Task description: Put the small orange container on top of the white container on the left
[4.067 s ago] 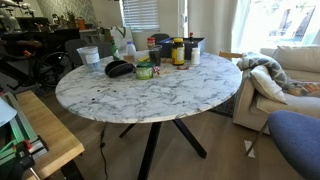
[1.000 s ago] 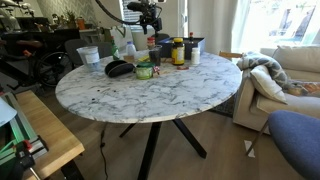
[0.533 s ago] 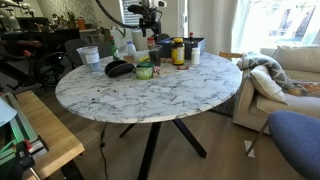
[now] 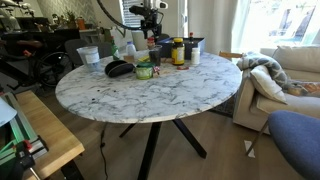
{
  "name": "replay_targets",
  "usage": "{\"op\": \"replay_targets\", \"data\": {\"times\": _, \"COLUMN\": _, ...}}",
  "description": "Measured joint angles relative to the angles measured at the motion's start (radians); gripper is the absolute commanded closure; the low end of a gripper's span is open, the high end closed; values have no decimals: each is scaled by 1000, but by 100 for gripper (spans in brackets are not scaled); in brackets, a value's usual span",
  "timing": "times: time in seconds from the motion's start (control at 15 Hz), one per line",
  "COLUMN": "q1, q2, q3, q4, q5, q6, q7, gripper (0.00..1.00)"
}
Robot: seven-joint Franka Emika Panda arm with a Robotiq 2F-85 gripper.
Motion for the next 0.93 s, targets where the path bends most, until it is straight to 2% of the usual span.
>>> {"op": "replay_targets", "data": {"times": 0.27, "q1": 0, "q2": 9, "q3": 3, "q4": 12, "q5": 0, "q6": -8, "q7": -4, "gripper": 76}}
{"op": "replay_targets", "data": {"times": 0.67, "q1": 5, "q2": -17, "q3": 32, "q4": 26, "q5": -5, "q6": -49, "q7": -66, "gripper": 76}}
{"op": "replay_targets", "data": {"times": 0.93, "q1": 52, "q2": -91, "q3": 71, "q4": 7, "q5": -52, "q6": -67, "q7": -144, "gripper": 76}}
